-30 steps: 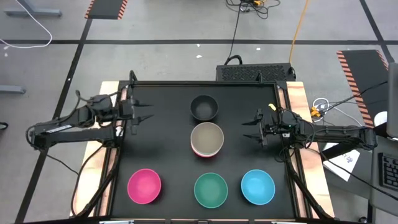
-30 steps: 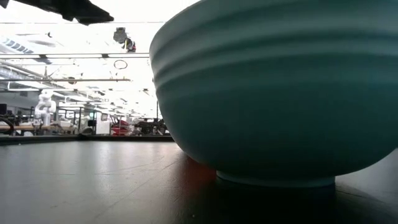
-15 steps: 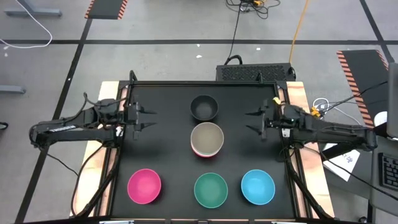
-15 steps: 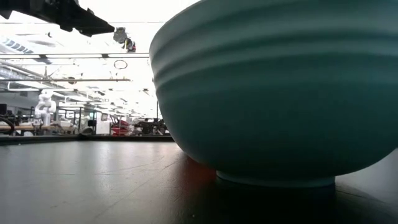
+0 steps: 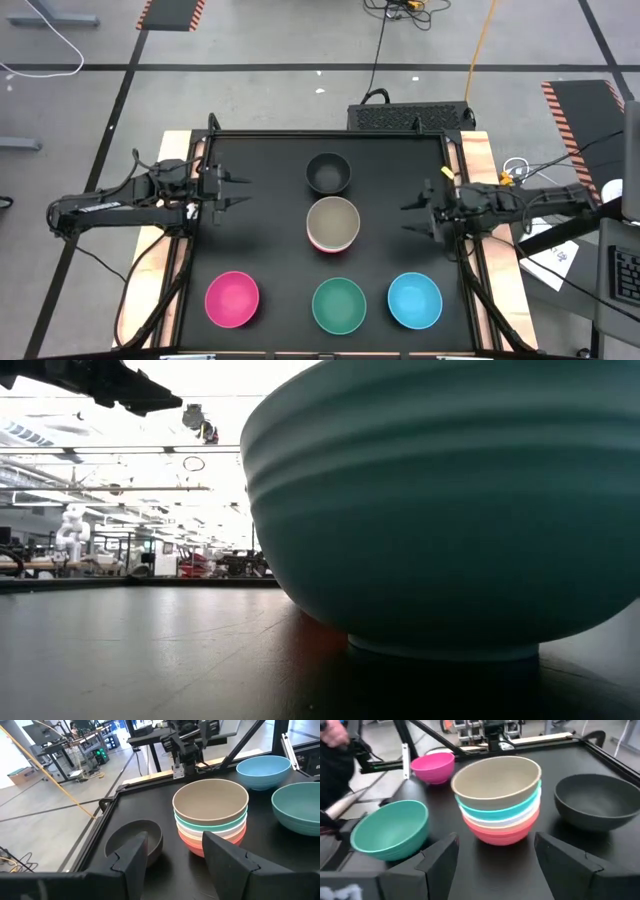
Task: Nest bowls inside each other
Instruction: Stack the blue bowl on the gray bowl
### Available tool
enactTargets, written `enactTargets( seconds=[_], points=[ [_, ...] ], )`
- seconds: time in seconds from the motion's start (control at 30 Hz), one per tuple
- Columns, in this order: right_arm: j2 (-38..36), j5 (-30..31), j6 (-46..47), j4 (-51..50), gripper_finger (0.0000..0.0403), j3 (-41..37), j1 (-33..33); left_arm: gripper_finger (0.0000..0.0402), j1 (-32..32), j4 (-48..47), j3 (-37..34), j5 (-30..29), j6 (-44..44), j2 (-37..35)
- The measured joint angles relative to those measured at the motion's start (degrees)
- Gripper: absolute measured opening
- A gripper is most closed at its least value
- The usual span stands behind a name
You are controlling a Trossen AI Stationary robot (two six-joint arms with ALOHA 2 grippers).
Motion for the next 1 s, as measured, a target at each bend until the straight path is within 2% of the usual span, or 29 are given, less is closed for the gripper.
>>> enactTargets(
  seconds=[0.23, 0.4, 0.63, 0.83, 1.0],
  points=[
    [-2.45, 12.94, 1.0, -2.55, 0.0251, -0.13, 14.41, 0.0191, 0.0, -0.07, 0.0, 0.0, -0.51, 0.02],
    [-1.23, 17.06, 4.5, -5.41, 0.0251, -0.13, 22.67, 0.0191, 0.0, -0.02, 0.0, -0.02, -0.38, 0.02],
    [2.42, 17.42, 11.85, -8.33, 0.0251, -0.15, 28.03, 0.0191, 0.0, 0.07, 0.02, -0.02, -0.21, 0.02],
    [6.95, 15.47, 20.19, -9.48, 0.0251, -0.15, 32.46, 0.0191, 0.0, 0.11, 0.02, -0.02, -0.42, 0.02],
    [9.83, 16.92, 24.18, -9.76, 0.0251, -0.15, 34.92, 0.0191, 0.01, 0.16, 0.02, -0.02, -0.31, 0.02]
  ],
)
